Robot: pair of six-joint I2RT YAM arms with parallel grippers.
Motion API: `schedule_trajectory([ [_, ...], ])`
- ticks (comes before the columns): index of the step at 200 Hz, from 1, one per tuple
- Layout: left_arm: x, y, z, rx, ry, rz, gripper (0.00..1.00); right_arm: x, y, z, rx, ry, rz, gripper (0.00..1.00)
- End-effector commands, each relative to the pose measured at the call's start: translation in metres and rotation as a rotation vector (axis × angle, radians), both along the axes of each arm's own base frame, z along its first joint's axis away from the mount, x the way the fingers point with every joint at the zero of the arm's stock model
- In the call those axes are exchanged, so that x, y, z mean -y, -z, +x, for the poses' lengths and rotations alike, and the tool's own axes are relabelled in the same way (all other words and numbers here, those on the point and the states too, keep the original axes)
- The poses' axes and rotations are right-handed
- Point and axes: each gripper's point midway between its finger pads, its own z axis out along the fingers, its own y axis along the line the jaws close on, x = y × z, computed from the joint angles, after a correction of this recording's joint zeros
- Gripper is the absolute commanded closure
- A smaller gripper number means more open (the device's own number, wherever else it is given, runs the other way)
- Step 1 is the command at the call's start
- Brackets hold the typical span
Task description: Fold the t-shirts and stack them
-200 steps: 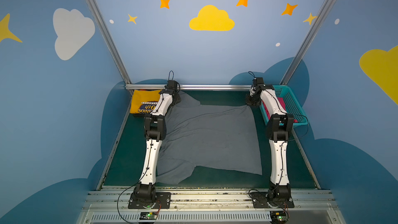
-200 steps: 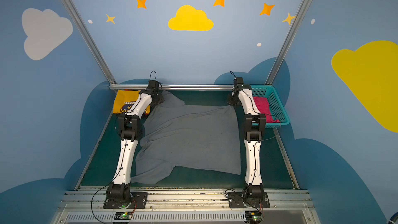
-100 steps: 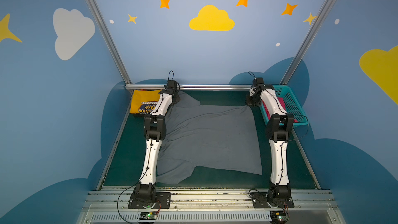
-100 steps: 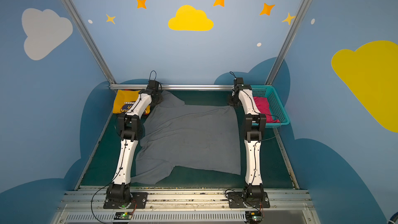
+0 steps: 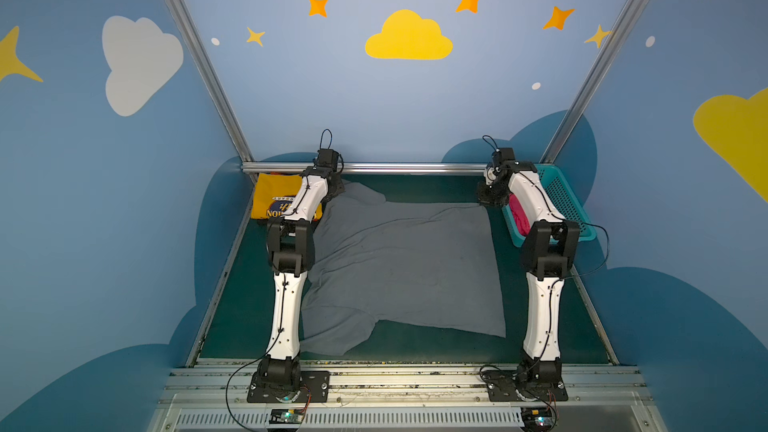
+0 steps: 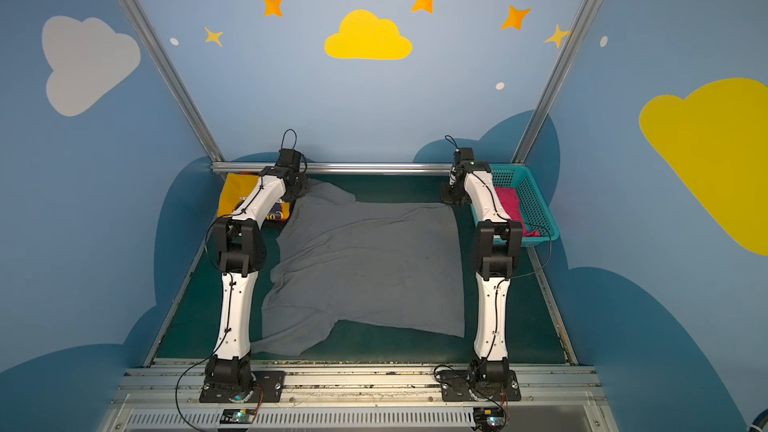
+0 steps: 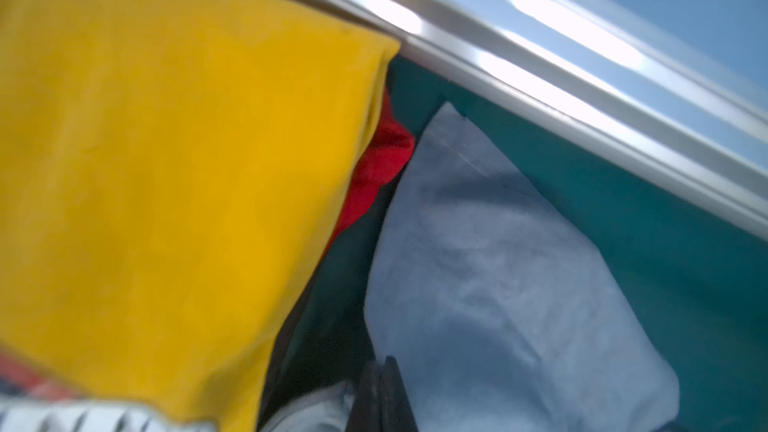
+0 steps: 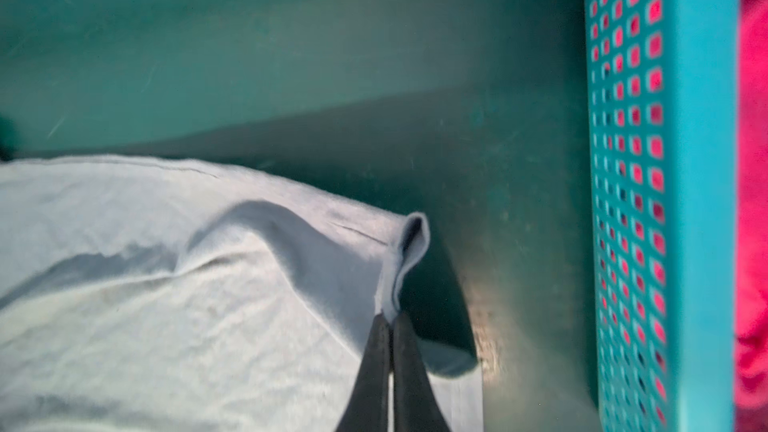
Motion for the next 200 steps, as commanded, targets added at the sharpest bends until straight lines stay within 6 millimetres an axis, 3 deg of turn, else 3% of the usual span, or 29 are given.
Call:
schedule_trajectory([
  [1,-0.011,-0.017,-0.006,0.045,-0.030,0.003,0.95,0.000,-0.017,-0.008,0.037,-0.018,-0.020,1.00],
  [49,-0.019,-0.028,-0.029,0.081,-0.062,-0.016,0.95,0.007,-0.014,-0.031,0.041,0.007,-0.038,1.00],
  [144,-0.045,-0.015,-0.070,0.089,-0.155,-0.005,0.95,0.035,0.013,-0.069,-0.030,0.082,-0.128,1.00],
  [200,-0.047,0.012,-0.089,0.025,-0.161,-0.009,0.95,0.036,0.033,-0.088,-0.094,0.084,-0.138,1.00],
])
